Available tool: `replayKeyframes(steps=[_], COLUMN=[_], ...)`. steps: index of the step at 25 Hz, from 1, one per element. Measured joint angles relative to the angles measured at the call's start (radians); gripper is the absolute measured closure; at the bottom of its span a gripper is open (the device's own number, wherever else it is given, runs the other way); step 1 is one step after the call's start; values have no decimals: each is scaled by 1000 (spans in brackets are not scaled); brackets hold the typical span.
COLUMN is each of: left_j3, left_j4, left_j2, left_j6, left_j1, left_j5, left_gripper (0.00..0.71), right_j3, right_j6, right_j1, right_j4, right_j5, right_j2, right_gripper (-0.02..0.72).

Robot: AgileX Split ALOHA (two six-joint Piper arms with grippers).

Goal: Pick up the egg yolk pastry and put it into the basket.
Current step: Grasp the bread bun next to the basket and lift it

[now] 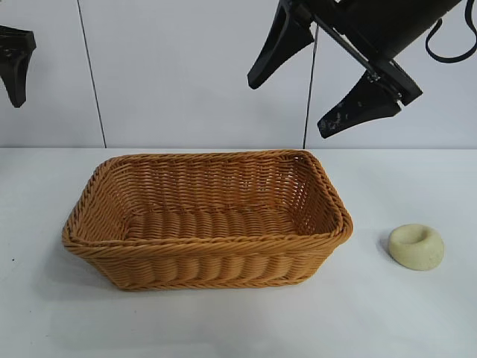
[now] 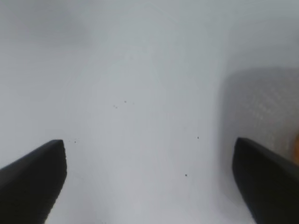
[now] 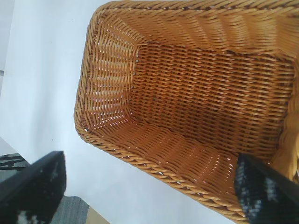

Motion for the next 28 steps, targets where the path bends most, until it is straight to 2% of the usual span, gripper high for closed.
replayKeyframes(steps=[5, 19, 23, 28], left_j3=[215, 930, 1097, 1228], left_j4=[-2, 1, -5, -44], left_j2=[-184, -934, -1127, -1375], left_j6=[5, 22, 22, 22], left_j1=[0, 0, 0, 0], left_j5=[0, -1, -66, -106], left_gripper=[18, 18, 18, 18], right_j3=[0, 0, 0, 0], right_j6=[0, 0, 0, 0], right_j1=[0, 0, 0, 0], right_j4=[0, 1, 1, 1], right_j5=[0, 0, 0, 0], right_j2=[0, 0, 0, 0], right_gripper=[8, 8, 8, 8])
